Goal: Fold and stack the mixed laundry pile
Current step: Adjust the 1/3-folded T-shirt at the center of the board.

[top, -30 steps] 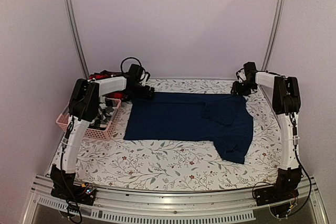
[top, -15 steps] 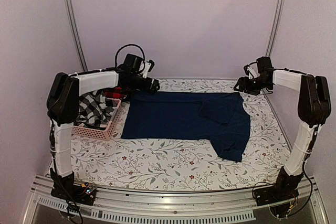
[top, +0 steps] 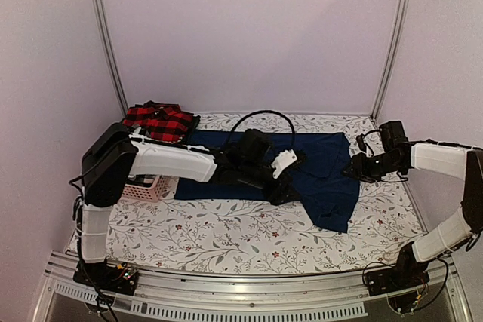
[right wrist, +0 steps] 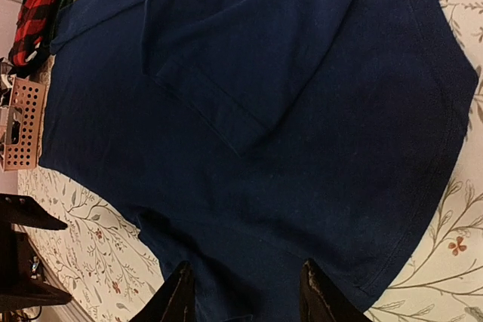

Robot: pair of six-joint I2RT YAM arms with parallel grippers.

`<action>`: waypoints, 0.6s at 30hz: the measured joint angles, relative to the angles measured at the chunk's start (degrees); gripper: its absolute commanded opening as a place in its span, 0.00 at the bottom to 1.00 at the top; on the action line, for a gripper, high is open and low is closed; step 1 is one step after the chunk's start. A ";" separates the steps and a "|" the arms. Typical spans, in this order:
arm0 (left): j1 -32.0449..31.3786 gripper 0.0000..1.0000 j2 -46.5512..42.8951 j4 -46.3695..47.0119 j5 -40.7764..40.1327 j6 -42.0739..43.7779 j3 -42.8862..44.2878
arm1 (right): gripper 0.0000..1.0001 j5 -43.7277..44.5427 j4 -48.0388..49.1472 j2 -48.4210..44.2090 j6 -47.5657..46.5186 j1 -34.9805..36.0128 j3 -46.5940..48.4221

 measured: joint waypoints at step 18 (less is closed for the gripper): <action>1.62 0.71 -3.41 1.99 -4.61 -1.18 -6.54 | 0.49 5.42 0.33 3.52 6.47 13.86 -7.72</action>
